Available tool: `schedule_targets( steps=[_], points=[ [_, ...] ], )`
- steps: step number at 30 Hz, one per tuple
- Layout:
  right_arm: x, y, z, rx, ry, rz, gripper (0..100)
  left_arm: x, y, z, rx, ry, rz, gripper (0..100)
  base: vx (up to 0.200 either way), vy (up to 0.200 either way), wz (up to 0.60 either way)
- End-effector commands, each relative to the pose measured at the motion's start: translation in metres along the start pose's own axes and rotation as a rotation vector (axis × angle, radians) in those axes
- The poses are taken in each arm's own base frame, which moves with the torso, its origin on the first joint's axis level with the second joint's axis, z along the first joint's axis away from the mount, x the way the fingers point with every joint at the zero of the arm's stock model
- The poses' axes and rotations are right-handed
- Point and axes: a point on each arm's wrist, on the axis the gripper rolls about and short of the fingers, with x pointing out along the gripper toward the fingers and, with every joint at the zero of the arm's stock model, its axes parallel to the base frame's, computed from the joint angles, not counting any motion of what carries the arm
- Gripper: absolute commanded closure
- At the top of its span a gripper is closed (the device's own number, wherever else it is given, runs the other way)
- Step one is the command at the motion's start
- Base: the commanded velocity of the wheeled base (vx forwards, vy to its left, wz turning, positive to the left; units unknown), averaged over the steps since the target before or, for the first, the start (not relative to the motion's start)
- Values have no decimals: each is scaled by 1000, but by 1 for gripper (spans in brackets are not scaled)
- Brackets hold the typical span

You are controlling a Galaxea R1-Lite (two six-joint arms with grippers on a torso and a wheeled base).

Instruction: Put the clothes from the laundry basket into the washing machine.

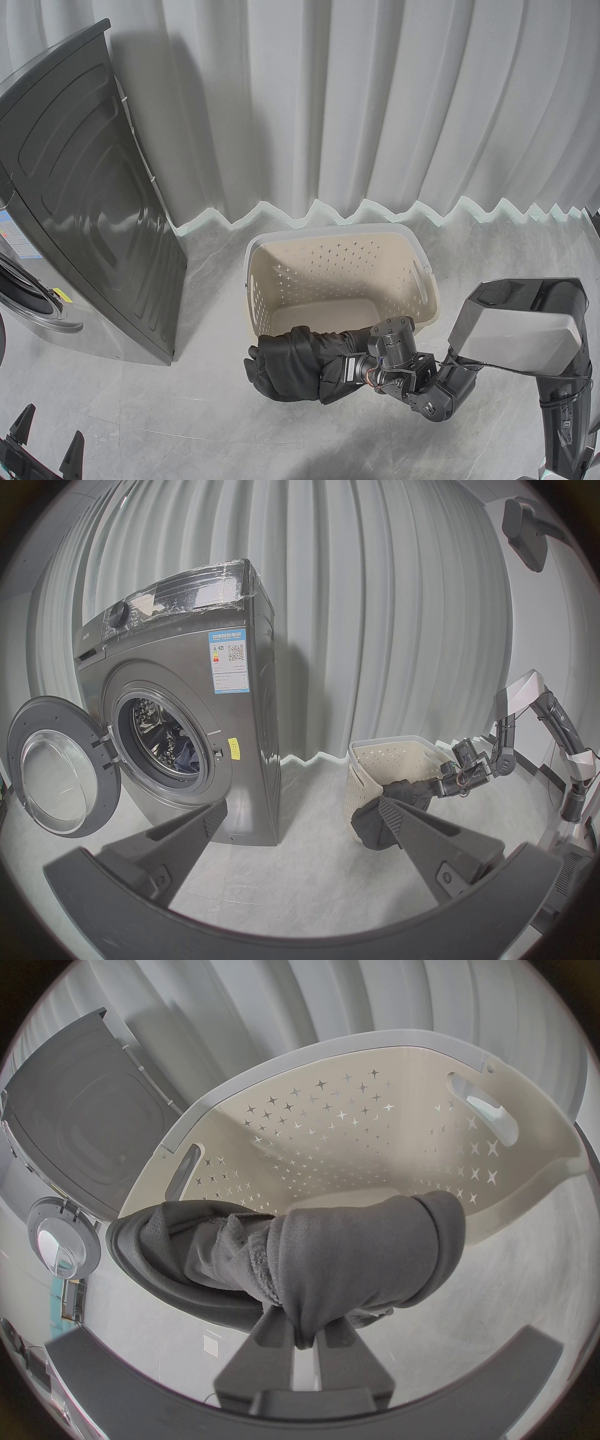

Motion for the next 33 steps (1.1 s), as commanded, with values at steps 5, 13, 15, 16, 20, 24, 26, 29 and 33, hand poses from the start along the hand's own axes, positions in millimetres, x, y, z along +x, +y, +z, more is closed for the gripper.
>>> schedule_targets(
  steps=[5,13,15,16,20,24,26,29,33],
  points=[
    [-39,7,23,-6,-52,24,100,0,0,-5,-2,3,0,0,0,0,0],
    [-113,12,58,-28,-166,85,100,0,0,-5,-2,0,0,0,0,0,0],
    [-113,12,58,-28,-166,85,100,0,0,-5,-2,0,0,0,0,0,0],
    [-134,14,69,-18,-217,114,100,0,0,-4,-2,0,0,0,0,0,0],
    [-159,16,81,-9,-279,149,100,0,0,-4,-4,-2,0,0,0,0,0],
    [-191,20,88,-11,-336,215,100,0,0,-4,-2,-2,0,0,0,0,0],
    [-210,21,97,-11,-395,246,100,0,0,-4,0,-2,0,0,0,0,0],
    [-220,20,102,-29,-440,258,100,0,0,-5,-1,0,0,0,0,0,0],
    [-234,20,110,-106,-570,298,100,0,0,-5,-2,1,0,0,0,0,0]
  ],
)
